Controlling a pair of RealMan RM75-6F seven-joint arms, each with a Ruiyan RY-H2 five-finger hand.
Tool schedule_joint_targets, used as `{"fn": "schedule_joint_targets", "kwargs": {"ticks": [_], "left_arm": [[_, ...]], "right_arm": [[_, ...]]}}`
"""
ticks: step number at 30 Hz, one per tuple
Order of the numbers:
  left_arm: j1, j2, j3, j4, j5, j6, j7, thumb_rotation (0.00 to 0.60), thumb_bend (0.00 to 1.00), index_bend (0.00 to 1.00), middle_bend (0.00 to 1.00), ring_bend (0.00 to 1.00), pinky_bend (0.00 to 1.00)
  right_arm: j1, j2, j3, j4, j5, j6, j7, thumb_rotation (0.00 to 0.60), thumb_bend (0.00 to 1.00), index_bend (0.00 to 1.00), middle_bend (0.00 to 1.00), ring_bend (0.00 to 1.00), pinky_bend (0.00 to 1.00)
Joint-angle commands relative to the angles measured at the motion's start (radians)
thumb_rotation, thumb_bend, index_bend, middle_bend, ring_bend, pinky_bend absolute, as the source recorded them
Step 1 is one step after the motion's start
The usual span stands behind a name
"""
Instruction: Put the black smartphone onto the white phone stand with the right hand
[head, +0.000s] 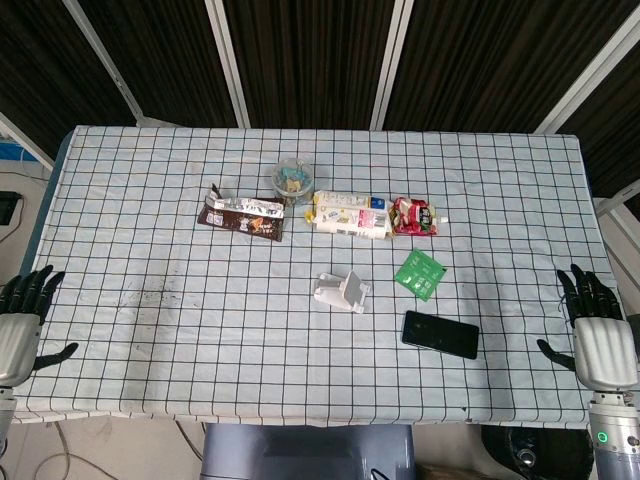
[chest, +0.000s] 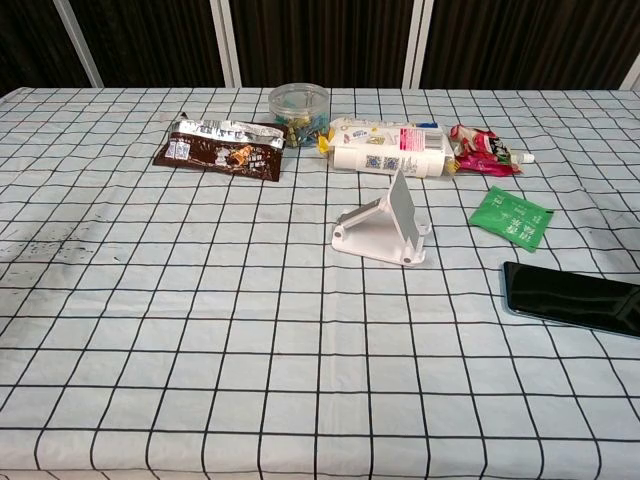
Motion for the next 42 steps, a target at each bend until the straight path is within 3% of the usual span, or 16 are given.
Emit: {"fn": "schedule_joint_targets", "kwargs": {"ticks": [1,18,23,29,36,42], "left_arm": [[-0.001,-0.003,0.000,0.002,0.005,0.004,0.007,0.600,0.00,0.00,0.00,0.00,0.00],[0.002,-0.004,0.000,0.002,0.006,0.009,-0.007,0.600,0.00,0.00,0.00,0.00,0.00],[-0.001,-0.005,0.000,-0.001,0.004,0.003,-0.002,0.600,0.00,0.00,0.00,0.00,0.00],[-0.004,-0.008,-0.002,0.001,0.002,0.000,-0.001,0.600,0.00,0.00,0.00,0.00,0.00],[-0.010,-0.003,-0.001,0.000,-0.001,-0.016,-0.016,0.600,0.00,0.00,0.00,0.00,0.00],[-0.012,0.002,0.001,0.002,0.005,-0.018,-0.033,0.600,0.00,0.00,0.00,0.00,0.00]], "right_arm": [[-0.001,0.007,-0.002,-0.006,0.008,-0.009,-0.001,0.600,0.09,0.00,0.00,0.00,0.14],[-0.004,0.023,-0.014,-0.060,0.000,-0.017,-0.013,0.600,0.09,0.00,0.00,0.00,0.14],[0.002,0.049,-0.016,-0.156,-0.001,-0.034,-0.037,0.600,0.10,0.00,0.00,0.00,0.14],[0.031,0.062,-0.019,-0.326,0.068,-0.114,-0.159,0.600,0.14,0.00,0.05,0.00,0.14],[0.087,-0.028,0.002,-0.449,0.243,-0.193,-0.332,0.600,0.15,0.02,0.10,0.00,0.14],[0.139,-0.156,0.030,-0.438,0.350,-0.192,-0.453,0.600,0.16,0.03,0.10,0.00,0.14]]}}
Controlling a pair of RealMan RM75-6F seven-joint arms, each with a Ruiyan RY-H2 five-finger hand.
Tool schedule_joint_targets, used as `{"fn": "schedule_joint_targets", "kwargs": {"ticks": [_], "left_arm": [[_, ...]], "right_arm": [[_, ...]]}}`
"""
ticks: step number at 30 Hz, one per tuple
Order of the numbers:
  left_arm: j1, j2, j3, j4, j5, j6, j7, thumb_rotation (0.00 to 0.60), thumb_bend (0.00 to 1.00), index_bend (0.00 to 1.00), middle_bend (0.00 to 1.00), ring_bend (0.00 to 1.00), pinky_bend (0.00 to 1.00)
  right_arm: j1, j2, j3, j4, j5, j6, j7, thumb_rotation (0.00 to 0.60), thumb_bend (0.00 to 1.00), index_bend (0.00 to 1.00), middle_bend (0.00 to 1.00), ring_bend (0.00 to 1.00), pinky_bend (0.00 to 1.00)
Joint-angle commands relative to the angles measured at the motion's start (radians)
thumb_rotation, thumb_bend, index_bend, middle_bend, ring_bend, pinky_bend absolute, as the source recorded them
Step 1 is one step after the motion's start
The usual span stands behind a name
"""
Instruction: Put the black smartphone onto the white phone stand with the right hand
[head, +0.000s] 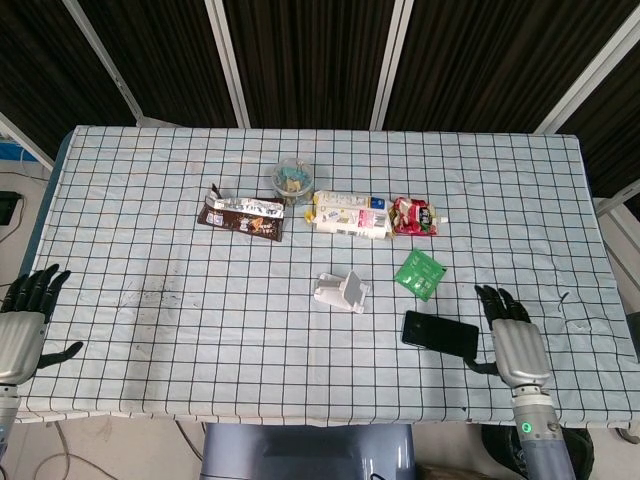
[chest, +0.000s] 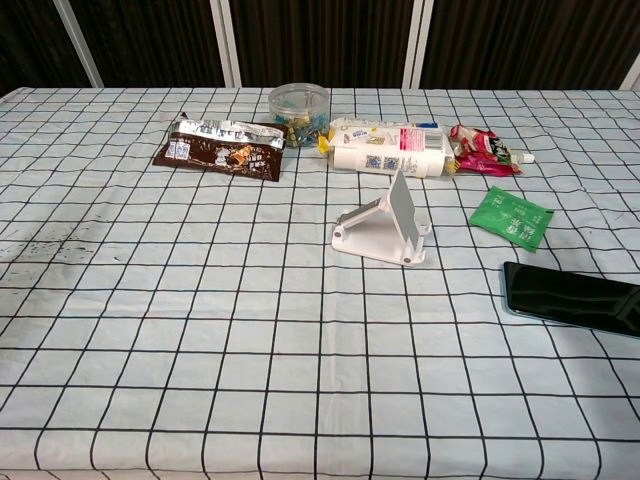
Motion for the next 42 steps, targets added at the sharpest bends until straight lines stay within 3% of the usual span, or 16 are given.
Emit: {"fn": "schedule_joint_targets", "kwargs": {"ticks": [1,8,18,28,42], "left_arm": [[-0.001,0.002,0.000,0.001,0.000,-0.003,-0.007,0.600,0.00,0.00,0.00,0.00,0.00],[-0.005,0.005,0.003,0.003,0.004,-0.009,-0.016,0.600,0.00,0.00,0.00,0.00,0.00],[-0.007,0.004,0.001,-0.003,-0.008,-0.017,-0.012,0.600,0.00,0.00,0.00,0.00,0.00],[-0.006,0.003,0.000,-0.010,-0.019,-0.018,-0.002,0.600,0.00,0.00,0.00,0.00,0.00],[-0.007,0.002,0.000,-0.012,-0.024,-0.020,0.002,0.600,0.00,0.00,0.00,0.00,0.00]], "right_arm": [[0.040,-0.090,0.023,0.007,0.065,-0.001,-0.071,0.600,0.17,0.04,0.10,0.00,0.14],[0.075,-0.194,0.034,0.076,0.146,0.012,-0.145,0.600,0.17,0.13,0.15,0.00,0.14],[0.110,-0.285,0.048,0.176,0.246,-0.003,-0.159,0.600,0.22,0.17,0.18,0.00,0.14],[0.125,-0.324,0.044,0.240,0.289,-0.017,-0.144,0.600,0.24,0.21,0.18,0.00,0.14],[0.136,-0.338,0.035,0.270,0.321,-0.019,-0.144,0.600,0.28,0.25,0.27,0.00,0.14]]}}
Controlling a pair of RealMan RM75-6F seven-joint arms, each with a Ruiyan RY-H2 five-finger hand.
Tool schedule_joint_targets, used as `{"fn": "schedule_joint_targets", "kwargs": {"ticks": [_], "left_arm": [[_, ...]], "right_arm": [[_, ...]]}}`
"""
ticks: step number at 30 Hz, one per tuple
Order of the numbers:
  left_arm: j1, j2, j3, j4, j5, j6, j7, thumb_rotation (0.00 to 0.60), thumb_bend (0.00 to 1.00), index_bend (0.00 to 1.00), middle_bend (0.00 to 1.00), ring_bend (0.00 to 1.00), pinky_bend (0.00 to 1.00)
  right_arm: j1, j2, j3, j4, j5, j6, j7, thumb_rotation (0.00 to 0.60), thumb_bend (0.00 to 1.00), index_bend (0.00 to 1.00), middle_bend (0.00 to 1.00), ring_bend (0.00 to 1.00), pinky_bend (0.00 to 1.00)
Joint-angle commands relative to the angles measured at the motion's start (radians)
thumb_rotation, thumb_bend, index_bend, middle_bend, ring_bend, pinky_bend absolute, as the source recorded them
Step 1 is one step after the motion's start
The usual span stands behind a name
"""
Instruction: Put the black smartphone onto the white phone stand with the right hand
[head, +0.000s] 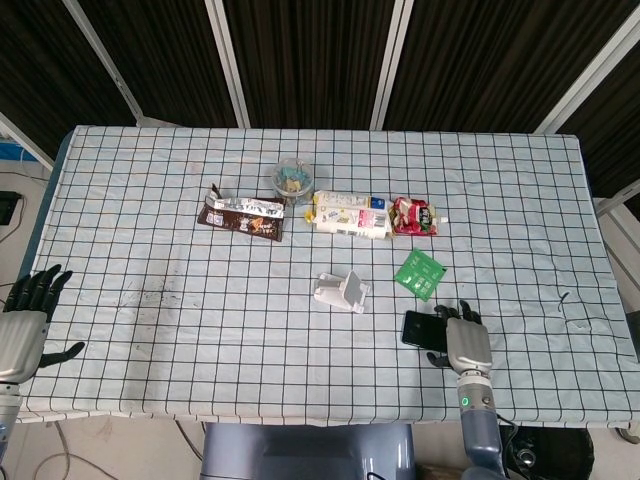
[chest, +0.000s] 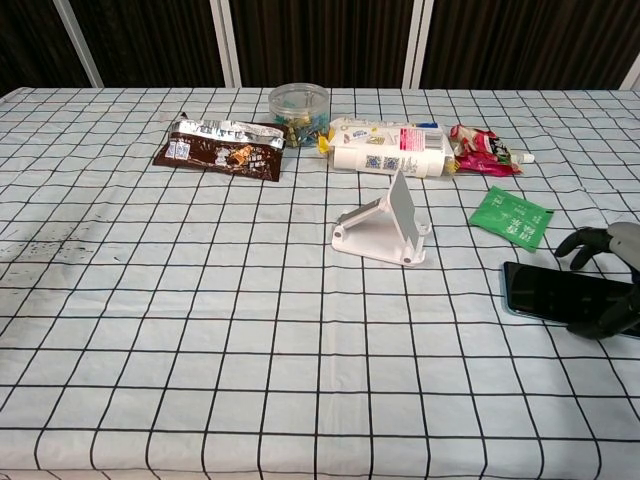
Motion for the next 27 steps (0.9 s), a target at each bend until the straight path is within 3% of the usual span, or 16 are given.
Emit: {"fn": "schedule_joint_targets", "kwargs": {"ticks": [1,27], "left_arm": [[0.000,0.000,0.000,-0.001,-0.001,0.000,0.000,0.600,0.00,0.00,0.00,0.00,0.00],[-0.001,0.004,0.001,-0.004,-0.002,-0.003,-0.007,0.600,0.00,0.00,0.00,0.00,0.00]], "right_arm": [[0.001,-0.003,-0.001,0.002,0.002,0.001,0.001,0.600,0.28,0.25,0.27,0.00,0.14],[0.020,-0.008,0.003,0.029,0.058,-0.006,0.000,0.600,0.31,0.25,0.27,0.00,0.14]]}}
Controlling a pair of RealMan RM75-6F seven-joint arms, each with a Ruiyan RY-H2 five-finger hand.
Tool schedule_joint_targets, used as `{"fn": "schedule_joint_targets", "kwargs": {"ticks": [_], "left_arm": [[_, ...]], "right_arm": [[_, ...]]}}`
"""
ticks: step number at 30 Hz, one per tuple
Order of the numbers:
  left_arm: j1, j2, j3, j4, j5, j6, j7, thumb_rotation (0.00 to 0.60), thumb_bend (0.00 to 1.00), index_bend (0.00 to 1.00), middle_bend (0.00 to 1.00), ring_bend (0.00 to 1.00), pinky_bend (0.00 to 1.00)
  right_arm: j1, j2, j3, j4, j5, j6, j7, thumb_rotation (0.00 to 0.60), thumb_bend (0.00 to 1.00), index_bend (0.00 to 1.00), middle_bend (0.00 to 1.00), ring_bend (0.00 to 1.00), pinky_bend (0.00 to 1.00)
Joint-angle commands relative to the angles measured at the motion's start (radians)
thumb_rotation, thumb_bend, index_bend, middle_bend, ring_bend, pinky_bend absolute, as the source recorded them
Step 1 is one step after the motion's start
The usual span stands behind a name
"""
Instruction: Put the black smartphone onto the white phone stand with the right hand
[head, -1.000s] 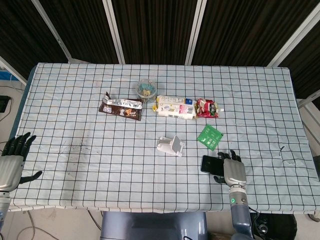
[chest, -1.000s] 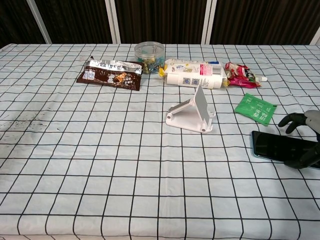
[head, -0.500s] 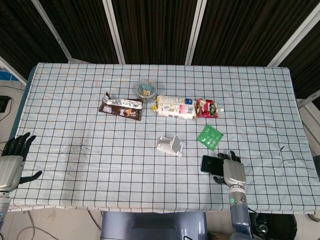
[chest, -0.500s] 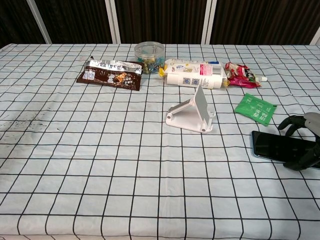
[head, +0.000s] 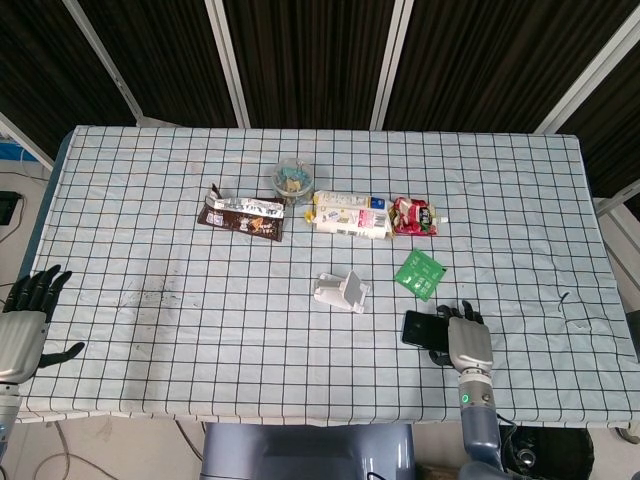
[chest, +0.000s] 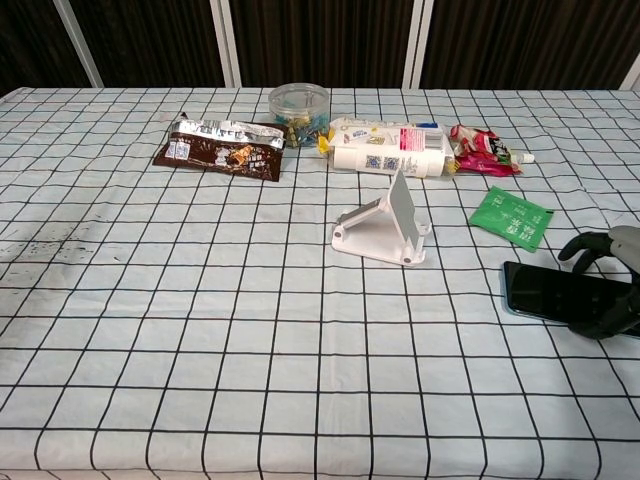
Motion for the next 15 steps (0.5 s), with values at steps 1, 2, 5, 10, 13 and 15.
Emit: {"fn": "schedule_joint_targets", "kwargs": {"ticks": [1,2,5,10,13,15], "left_arm": [[0.000,0.000,0.000,0.000,0.000,0.001,-0.001,0.600,0.00,0.00,0.00,0.00,0.00],[0.000,0.000,0.000,0.000,0.000,0.001,-0.002,0.600,0.00,0.00,0.00,0.00,0.00],[0.000,0.001,0.000,-0.001,0.000,0.001,-0.003,0.600,0.00,0.00,0.00,0.00,0.00],[0.000,0.001,0.000,-0.001,-0.001,0.000,-0.004,0.600,0.00,0.00,0.00,0.00,0.00],[0.000,0.001,-0.001,-0.002,-0.002,0.000,-0.004,0.600,0.00,0.00,0.00,0.00,0.00],[0.000,0.002,-0.001,-0.002,-0.004,-0.001,-0.005,0.600,0.00,0.00,0.00,0.00,0.00]], "right_arm": [[0.001,-0.001,-0.002,0.004,0.007,-0.002,-0.001,0.600,0.31,0.25,0.27,0.00,0.14],[0.001,-0.002,-0.003,0.005,0.009,-0.002,-0.001,0.600,0.31,0.25,0.27,0.00,0.14],[0.002,-0.003,-0.006,0.010,0.012,-0.003,-0.001,0.600,0.31,0.25,0.27,0.00,0.14],[0.003,-0.004,-0.011,0.012,0.009,-0.002,0.000,0.600,0.31,0.26,0.29,0.00,0.14],[0.004,-0.006,-0.014,0.016,0.005,0.000,0.002,0.600,0.31,0.29,0.32,0.02,0.14],[0.004,-0.008,-0.016,0.019,0.002,0.001,0.006,0.600,0.31,0.30,0.33,0.02,0.14]]}}
